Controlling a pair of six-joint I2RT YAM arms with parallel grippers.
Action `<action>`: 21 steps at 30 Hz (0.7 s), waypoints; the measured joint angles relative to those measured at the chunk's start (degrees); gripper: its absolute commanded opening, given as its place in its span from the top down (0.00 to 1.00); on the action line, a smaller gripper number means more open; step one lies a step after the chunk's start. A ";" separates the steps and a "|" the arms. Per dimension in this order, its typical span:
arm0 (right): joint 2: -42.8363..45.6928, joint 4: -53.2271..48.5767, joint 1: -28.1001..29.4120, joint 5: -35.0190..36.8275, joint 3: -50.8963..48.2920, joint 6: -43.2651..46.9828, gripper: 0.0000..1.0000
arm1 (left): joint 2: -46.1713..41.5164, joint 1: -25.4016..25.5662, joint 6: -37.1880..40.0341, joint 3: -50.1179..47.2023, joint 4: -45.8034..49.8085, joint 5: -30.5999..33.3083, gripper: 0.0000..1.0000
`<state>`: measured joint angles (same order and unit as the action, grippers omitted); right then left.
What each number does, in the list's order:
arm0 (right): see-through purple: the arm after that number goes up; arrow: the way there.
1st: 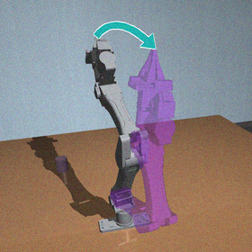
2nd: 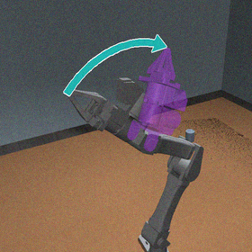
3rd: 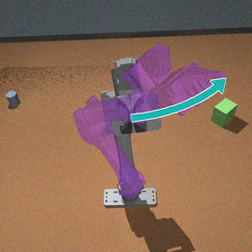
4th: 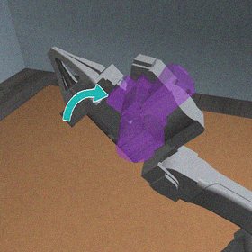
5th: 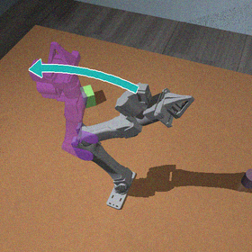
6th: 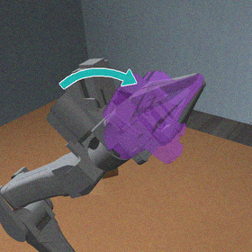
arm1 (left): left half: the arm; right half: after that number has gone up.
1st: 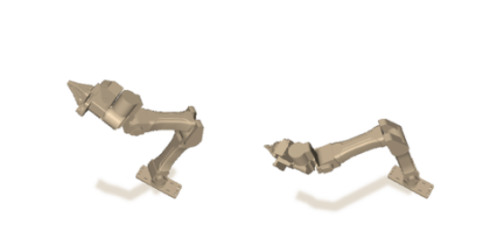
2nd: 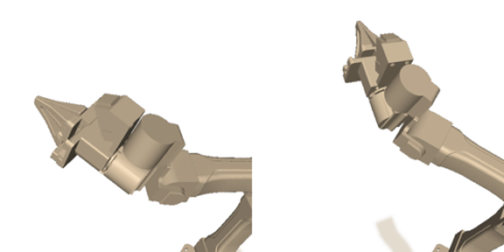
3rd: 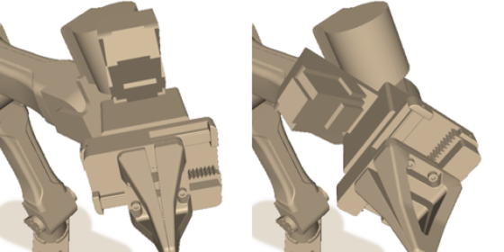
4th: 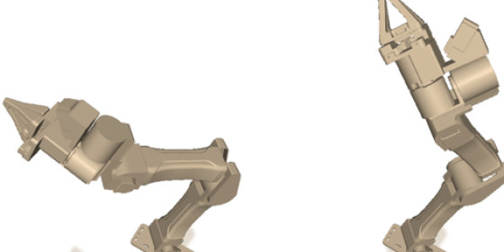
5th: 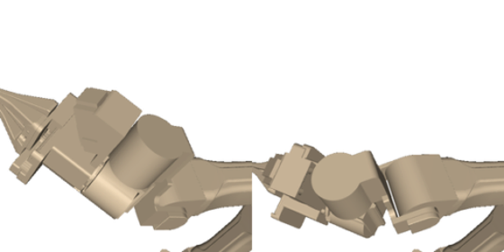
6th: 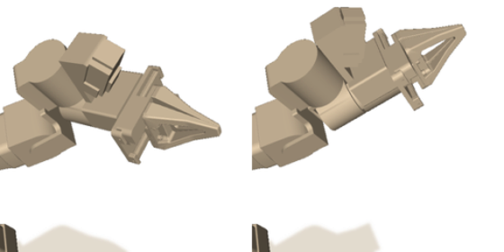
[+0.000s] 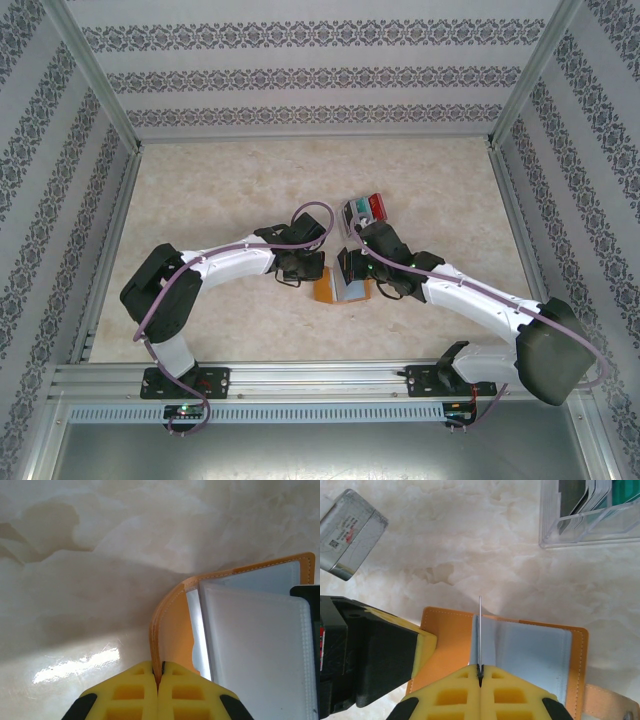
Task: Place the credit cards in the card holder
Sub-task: Flip over the card slot in the card holder.
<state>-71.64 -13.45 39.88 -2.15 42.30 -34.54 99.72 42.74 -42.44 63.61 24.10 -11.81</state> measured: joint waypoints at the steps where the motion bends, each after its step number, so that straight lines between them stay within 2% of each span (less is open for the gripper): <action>1: -0.17 0.20 0.02 -0.63 -0.02 0.02 1.00 | 0.00 0.00 -0.02 -0.07 -0.15 0.00 1.00; 12: -3.06 0.39 0.00 -1.79 0.61 -0.04 1.00 | 0.00 0.00 -0.02 -0.24 -0.26 0.02 1.00; 15: -2.69 -0.61 0.00 -0.07 0.61 -0.04 1.00 | 0.00 0.00 -0.02 -0.28 -0.26 0.04 1.00; 21: 4.22 -2.73 -4.55 4.37 -1.38 -1.22 1.00 | -0.02 0.00 -0.02 -0.28 -0.59 -0.13 1.00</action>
<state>-67.42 -16.19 35.33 2.22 40.93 -35.77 99.70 42.74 -42.46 63.33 23.51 -11.94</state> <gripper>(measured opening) 0.038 0.056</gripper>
